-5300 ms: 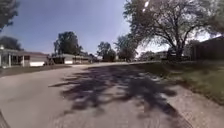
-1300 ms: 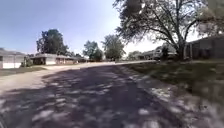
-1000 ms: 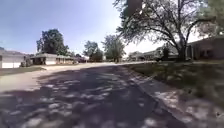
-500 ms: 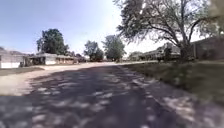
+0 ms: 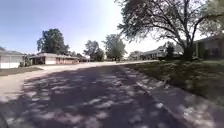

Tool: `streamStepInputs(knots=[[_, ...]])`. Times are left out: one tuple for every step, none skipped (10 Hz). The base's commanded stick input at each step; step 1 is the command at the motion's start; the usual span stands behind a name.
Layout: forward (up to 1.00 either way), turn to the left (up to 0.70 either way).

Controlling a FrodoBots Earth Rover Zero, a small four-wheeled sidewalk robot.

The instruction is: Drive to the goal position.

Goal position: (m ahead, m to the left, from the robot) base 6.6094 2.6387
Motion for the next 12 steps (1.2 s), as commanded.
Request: streamStepInputs(knots=[[0.7,0.0],[0.7,0.0],[0.7,0.0],[0.7,0.0],[0.7,0.0],[0.7,0.0],[0.7,0.0],[0.7,0.0],[0.7,0.0],[0.7,0.0],[0.7,0.0],[0.7,0.0]])
